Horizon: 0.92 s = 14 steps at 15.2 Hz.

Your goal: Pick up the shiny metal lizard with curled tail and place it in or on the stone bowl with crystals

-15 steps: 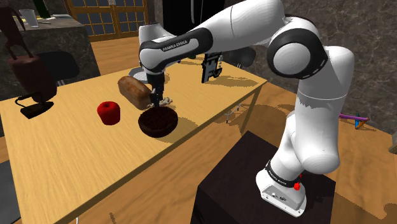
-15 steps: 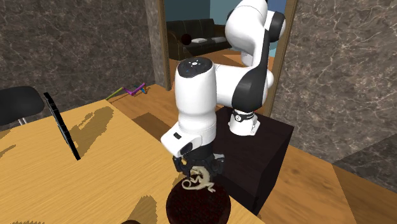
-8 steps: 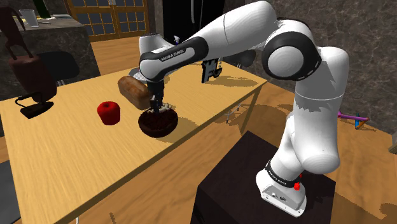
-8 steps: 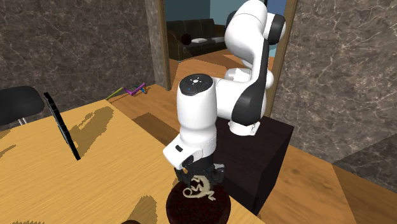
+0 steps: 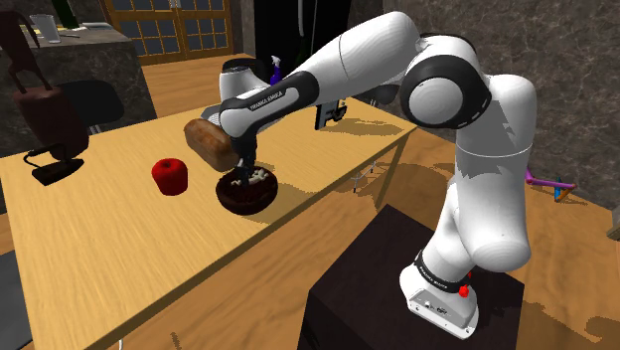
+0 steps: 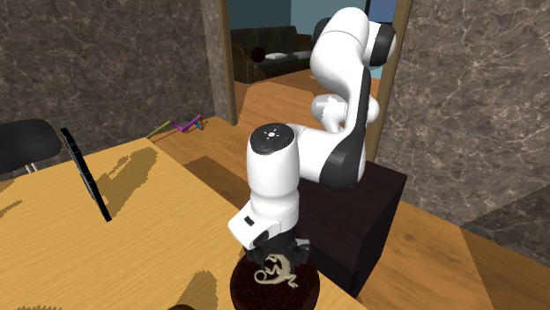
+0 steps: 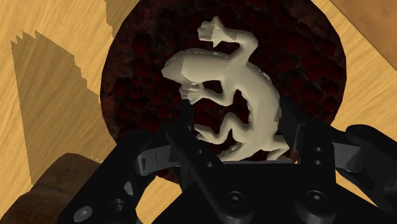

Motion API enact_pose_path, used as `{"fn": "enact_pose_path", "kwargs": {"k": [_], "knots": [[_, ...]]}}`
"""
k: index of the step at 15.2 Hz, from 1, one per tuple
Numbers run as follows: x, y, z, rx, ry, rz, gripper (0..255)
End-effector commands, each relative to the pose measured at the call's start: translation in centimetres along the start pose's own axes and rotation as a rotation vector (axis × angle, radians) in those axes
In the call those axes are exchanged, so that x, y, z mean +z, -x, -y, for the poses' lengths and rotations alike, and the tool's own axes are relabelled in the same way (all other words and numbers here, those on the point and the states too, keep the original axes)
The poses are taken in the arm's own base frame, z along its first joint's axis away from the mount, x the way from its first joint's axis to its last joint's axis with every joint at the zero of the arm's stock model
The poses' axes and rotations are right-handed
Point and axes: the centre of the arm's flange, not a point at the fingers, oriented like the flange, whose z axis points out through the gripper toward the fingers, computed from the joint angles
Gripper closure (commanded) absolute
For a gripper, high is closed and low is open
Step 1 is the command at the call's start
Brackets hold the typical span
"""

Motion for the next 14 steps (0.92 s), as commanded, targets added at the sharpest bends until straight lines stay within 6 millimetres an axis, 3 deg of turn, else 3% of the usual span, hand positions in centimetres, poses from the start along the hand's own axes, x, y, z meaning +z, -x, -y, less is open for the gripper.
{"fn": "enact_pose_path", "kwargs": {"k": [1, 5, 6, 11, 14], "knots": [[0.1, 0.0, 0.0, 0.0, 0.0, 0.0, 255], [0.1, 0.0, 0.0, 0.0, 0.0, 0.0, 255], [0.1, 0.0, 0.0, 0.0, 0.0, 0.0, 0], [0.1, 0.0, 0.0, 0.0, 0.0, 0.0, 0], [-3.9, 0.0, 0.0, 0.0, 0.0, 0.0, 0]]}}
